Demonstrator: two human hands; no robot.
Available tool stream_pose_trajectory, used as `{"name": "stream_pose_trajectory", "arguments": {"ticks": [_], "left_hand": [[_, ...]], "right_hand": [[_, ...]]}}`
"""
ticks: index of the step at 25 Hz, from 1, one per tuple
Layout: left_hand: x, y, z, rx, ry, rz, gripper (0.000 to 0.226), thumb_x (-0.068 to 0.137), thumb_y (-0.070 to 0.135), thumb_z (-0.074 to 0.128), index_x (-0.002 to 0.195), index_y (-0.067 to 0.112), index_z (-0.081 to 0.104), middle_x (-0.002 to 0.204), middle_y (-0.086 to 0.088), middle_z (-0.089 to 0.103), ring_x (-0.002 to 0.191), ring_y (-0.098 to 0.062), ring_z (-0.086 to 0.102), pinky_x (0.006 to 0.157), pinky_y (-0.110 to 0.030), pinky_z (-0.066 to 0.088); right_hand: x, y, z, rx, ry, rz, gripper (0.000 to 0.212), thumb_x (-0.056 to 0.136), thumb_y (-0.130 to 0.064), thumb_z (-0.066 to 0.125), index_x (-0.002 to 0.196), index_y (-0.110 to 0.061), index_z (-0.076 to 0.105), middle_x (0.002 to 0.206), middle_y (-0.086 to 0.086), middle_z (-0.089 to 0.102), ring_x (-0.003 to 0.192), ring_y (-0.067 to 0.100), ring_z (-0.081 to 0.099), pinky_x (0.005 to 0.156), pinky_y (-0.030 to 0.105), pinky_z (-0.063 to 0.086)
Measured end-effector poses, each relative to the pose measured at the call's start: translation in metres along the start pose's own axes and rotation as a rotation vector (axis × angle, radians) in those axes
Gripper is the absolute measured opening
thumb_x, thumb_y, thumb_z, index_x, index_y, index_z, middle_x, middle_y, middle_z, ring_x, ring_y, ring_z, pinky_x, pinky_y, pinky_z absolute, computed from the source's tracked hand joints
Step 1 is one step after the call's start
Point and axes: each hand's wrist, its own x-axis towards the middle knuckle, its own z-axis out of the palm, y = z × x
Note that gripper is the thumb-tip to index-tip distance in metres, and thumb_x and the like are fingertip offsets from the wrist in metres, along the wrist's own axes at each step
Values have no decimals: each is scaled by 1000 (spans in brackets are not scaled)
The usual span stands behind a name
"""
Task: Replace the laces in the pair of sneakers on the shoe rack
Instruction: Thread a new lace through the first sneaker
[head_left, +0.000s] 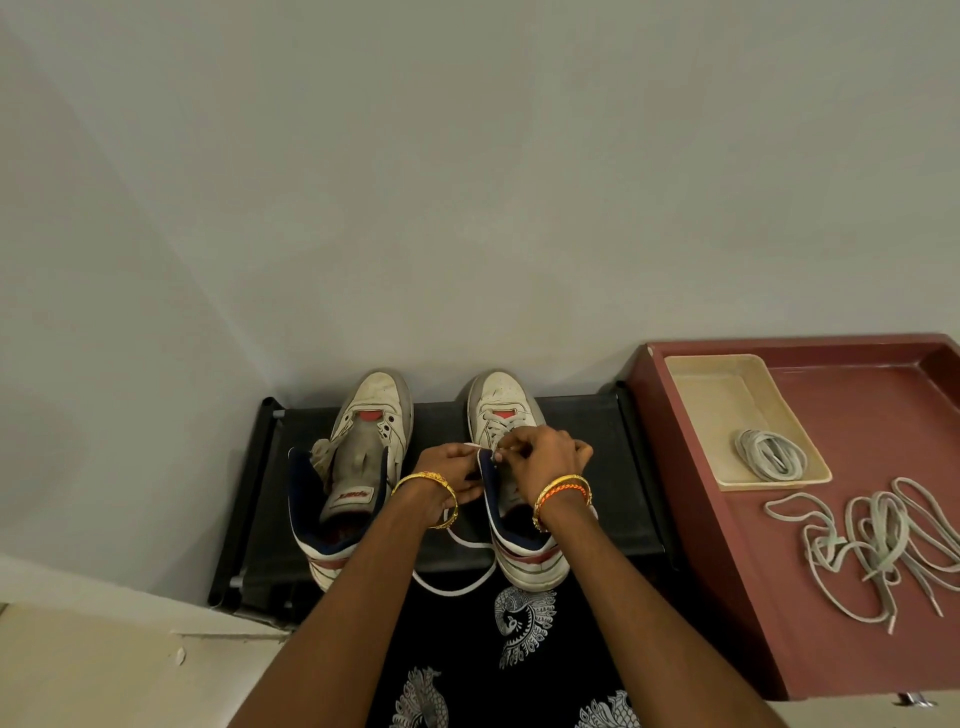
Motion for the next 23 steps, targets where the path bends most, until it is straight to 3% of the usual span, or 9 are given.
{"name": "stream_pose_trajectory", "arguments": {"ticks": [2, 4, 7, 10, 12, 15, 18, 20, 23], "left_hand": [[2, 0, 0, 57, 42, 69, 13, 91, -1, 53, 84, 9, 57, 83, -10, 60, 70, -15, 58, 54, -22, 52], [4, 4, -1, 151, 152, 194, 20, 91, 0, 52, 74, 11, 51, 85, -12, 59, 72, -20, 60, 60, -30, 54], [3, 25, -8, 229, 320, 357, 25, 87, -1, 56, 71, 14, 46, 92, -16, 62, 85, -30, 65, 70, -40, 58], [-15, 61, -12, 68, 366, 461, 26, 88, -4, 53, 72, 15, 47, 92, -13, 61, 93, -31, 65, 75, -42, 58], [-35, 96, -13, -68, 360, 545, 28, 89, -6, 50, 72, 15, 46, 85, -7, 58, 89, -26, 64, 74, -41, 58], [-84, 152, -17, -280, 314, 720, 28, 92, -7, 46, 71, 12, 44, 83, -10, 57, 77, -23, 61, 56, -30, 59], [-127, 195, -22, -408, 293, 847, 24, 95, -1, 38, 76, 13, 45, 81, -7, 59, 65, -22, 62, 59, -29, 58], [-126, 202, -22, -331, 326, 809, 21, 94, 3, 35, 79, 13, 47, 76, -5, 56, 62, -24, 62, 58, -29, 53], [-89, 168, -15, 205, 378, 610, 22, 91, 12, 43, 92, -2, 60, 93, -23, 63, 99, -42, 61, 76, -40, 49]], "right_hand": [[-5, -3, -5, -105, 16, -32, 38, 86, -24, 65, 123, -26, 58, 112, 0, 62, 117, 23, 43, 98, 36, 22], [-17, -3, -8, -248, 101, -29, 56, 82, -23, 66, 134, -25, 43, 131, 5, 44, 123, 26, 33, 103, 41, 21], [-40, 8, -6, -226, 147, 233, 75, 76, -15, 68, 139, -21, 28, 140, 12, 28, 128, 31, 28, 104, 46, 26], [-47, 13, -6, -12, 151, 456, 77, 75, -15, 70, 138, -14, 26, 138, 18, 29, 126, 37, 33, 101, 48, 33], [-46, 10, -4, -7, 154, 449, 76, 75, -13, 70, 137, -11, 26, 135, 19, 31, 123, 37, 36, 98, 46, 38], [-48, 5, -2, -32, 202, 441, 70, 76, -11, 68, 134, -10, 29, 132, 19, 32, 118, 36, 39, 93, 43, 42], [-51, 7, -1, -62, 265, 419, 69, 72, -12, 71, 129, -9, 32, 128, 19, 35, 114, 36, 41, 89, 42, 43], [-53, 8, 0, 46, 290, 435, 64, 70, -10, 71, 122, -5, 34, 125, 22, 37, 111, 39, 43, 86, 44, 45], [-53, 9, 4, 210, 300, 483, 58, 70, -7, 70, 116, 0, 35, 123, 25, 40, 108, 42, 46, 84, 45, 46]]}}
